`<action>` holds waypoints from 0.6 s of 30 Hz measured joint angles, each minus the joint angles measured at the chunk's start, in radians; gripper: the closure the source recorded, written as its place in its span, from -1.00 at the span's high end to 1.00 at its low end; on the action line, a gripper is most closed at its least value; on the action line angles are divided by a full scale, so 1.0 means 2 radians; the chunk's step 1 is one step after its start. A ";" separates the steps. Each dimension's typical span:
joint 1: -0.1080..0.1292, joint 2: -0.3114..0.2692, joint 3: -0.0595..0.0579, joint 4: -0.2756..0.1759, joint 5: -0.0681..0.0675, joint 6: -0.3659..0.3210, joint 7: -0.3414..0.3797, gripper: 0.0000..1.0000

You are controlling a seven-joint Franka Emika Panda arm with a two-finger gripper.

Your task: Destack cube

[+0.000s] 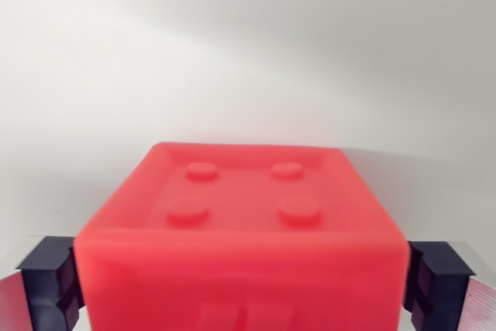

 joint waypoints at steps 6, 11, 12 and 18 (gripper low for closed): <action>0.000 0.000 0.000 0.000 0.000 0.000 0.000 1.00; 0.000 0.000 0.000 0.000 0.000 0.000 0.000 1.00; 0.000 -0.001 0.000 0.000 0.000 0.000 0.000 1.00; 0.000 -0.009 0.000 -0.002 0.000 -0.005 0.000 1.00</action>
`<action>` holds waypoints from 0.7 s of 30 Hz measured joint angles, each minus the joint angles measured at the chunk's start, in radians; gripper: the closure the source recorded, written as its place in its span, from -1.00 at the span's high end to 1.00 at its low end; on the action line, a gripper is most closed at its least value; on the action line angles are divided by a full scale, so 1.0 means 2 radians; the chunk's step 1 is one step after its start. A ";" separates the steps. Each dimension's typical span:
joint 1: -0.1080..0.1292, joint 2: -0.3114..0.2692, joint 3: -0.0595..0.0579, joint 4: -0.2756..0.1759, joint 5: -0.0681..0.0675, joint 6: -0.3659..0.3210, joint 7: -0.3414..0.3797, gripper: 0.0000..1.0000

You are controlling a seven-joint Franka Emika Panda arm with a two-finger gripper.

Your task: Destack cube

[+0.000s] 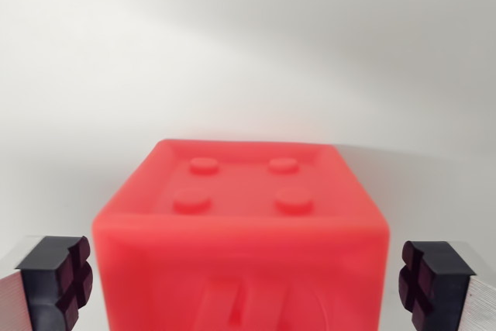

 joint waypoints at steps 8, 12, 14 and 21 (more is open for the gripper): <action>0.000 -0.021 0.000 -0.007 0.000 -0.014 0.000 1.00; 0.000 -0.034 0.000 -0.010 0.000 -0.023 0.000 1.00; 0.000 -0.041 0.000 -0.011 0.000 -0.029 0.000 1.00; -0.001 -0.068 0.001 -0.017 0.000 -0.050 0.000 1.00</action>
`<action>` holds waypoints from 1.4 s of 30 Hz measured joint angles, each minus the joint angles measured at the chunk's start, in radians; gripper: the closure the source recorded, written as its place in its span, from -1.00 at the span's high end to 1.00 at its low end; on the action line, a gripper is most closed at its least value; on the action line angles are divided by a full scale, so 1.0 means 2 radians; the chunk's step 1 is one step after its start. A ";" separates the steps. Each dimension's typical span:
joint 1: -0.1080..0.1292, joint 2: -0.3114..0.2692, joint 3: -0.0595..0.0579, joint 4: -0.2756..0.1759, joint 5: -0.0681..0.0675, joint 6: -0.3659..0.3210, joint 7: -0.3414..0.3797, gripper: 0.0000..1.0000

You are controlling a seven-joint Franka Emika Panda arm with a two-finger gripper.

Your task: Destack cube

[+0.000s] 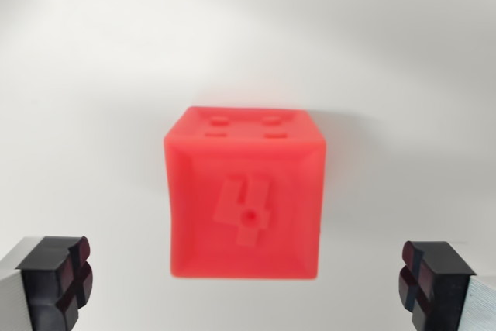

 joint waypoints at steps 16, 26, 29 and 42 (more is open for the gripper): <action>-0.001 -0.065 0.001 -0.003 0.002 -0.061 -0.001 1.00; -0.001 -0.102 0.001 0.004 0.004 -0.105 -0.003 1.00; -0.001 -0.111 0.001 0.008 0.004 -0.118 -0.003 1.00; 0.000 -0.145 0.001 0.029 0.006 -0.174 -0.005 1.00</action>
